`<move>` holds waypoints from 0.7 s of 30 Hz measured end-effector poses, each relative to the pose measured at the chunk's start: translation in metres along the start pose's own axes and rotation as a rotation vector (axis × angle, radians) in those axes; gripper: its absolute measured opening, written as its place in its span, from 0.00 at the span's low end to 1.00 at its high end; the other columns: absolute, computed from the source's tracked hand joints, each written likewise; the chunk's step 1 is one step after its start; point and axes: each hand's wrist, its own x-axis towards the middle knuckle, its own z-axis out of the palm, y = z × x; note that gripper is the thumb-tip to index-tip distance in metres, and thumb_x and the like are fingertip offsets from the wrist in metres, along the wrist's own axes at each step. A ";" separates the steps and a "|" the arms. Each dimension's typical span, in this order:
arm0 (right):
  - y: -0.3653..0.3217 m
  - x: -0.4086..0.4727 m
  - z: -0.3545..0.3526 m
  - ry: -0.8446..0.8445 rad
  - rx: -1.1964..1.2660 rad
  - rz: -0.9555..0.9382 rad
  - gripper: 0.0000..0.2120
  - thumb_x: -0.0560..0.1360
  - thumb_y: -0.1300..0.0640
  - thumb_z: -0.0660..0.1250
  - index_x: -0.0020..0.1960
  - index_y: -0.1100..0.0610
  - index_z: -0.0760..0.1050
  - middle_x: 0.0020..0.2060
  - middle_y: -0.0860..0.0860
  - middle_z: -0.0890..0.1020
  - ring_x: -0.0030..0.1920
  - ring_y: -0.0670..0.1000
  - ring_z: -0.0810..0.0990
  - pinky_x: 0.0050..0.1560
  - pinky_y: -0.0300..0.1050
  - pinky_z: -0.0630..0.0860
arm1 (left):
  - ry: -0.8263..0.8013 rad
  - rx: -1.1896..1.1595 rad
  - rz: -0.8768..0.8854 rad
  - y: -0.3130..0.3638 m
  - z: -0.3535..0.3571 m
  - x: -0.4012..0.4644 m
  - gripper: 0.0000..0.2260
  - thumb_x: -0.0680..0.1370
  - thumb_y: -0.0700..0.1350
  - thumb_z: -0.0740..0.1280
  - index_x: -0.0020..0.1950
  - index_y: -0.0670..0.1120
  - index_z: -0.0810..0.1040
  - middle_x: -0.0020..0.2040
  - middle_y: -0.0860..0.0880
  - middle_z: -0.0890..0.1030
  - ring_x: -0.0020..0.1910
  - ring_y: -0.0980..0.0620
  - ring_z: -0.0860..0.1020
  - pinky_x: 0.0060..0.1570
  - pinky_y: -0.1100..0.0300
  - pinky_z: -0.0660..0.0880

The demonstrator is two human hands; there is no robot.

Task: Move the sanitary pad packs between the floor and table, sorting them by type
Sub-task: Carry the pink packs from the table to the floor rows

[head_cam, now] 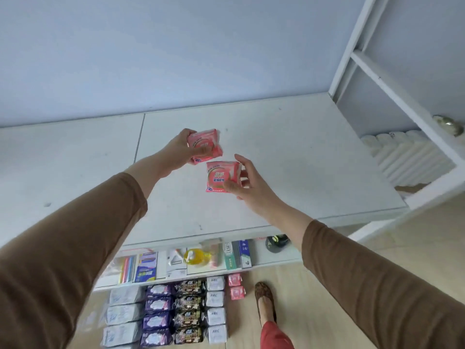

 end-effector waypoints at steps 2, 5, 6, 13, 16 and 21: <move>0.002 -0.048 0.010 0.022 0.005 0.015 0.39 0.72 0.50 0.76 0.76 0.45 0.59 0.58 0.43 0.77 0.55 0.44 0.78 0.53 0.39 0.75 | -0.069 -0.047 0.015 -0.007 0.005 -0.047 0.25 0.74 0.49 0.74 0.67 0.45 0.68 0.59 0.43 0.79 0.53 0.48 0.81 0.49 0.55 0.79; 0.010 -0.117 0.020 0.029 0.042 0.056 0.32 0.69 0.51 0.79 0.69 0.46 0.69 0.57 0.43 0.81 0.56 0.44 0.80 0.55 0.41 0.76 | -0.138 -0.131 0.023 -0.015 0.014 -0.119 0.23 0.77 0.47 0.71 0.68 0.43 0.67 0.59 0.42 0.78 0.52 0.50 0.81 0.48 0.57 0.80; 0.014 -0.137 0.021 0.016 0.052 0.072 0.29 0.68 0.51 0.79 0.66 0.46 0.72 0.55 0.42 0.82 0.55 0.42 0.81 0.53 0.39 0.77 | -0.156 -0.144 0.023 -0.019 0.018 -0.140 0.22 0.77 0.46 0.70 0.68 0.42 0.67 0.58 0.42 0.78 0.50 0.51 0.81 0.48 0.57 0.80; 0.084 -0.248 0.019 -0.015 0.033 0.238 0.28 0.66 0.55 0.79 0.63 0.46 0.72 0.55 0.45 0.83 0.55 0.43 0.82 0.54 0.38 0.76 | -0.232 -0.143 -0.073 -0.077 0.071 -0.252 0.20 0.78 0.41 0.69 0.68 0.41 0.67 0.58 0.41 0.79 0.51 0.47 0.83 0.51 0.56 0.81; 0.131 -0.279 0.019 0.014 -0.002 0.305 0.26 0.66 0.56 0.80 0.60 0.47 0.73 0.53 0.47 0.83 0.55 0.45 0.82 0.49 0.32 0.75 | -0.227 -0.070 -0.127 -0.126 0.109 -0.277 0.22 0.75 0.40 0.72 0.66 0.43 0.69 0.57 0.43 0.80 0.50 0.48 0.83 0.48 0.59 0.80; 0.225 -0.314 0.028 0.069 -0.085 0.341 0.25 0.67 0.58 0.81 0.59 0.50 0.75 0.52 0.48 0.83 0.54 0.52 0.80 0.57 0.43 0.75 | -0.188 0.100 -0.234 -0.233 0.180 -0.302 0.23 0.69 0.50 0.78 0.60 0.55 0.73 0.51 0.52 0.83 0.47 0.51 0.83 0.50 0.49 0.81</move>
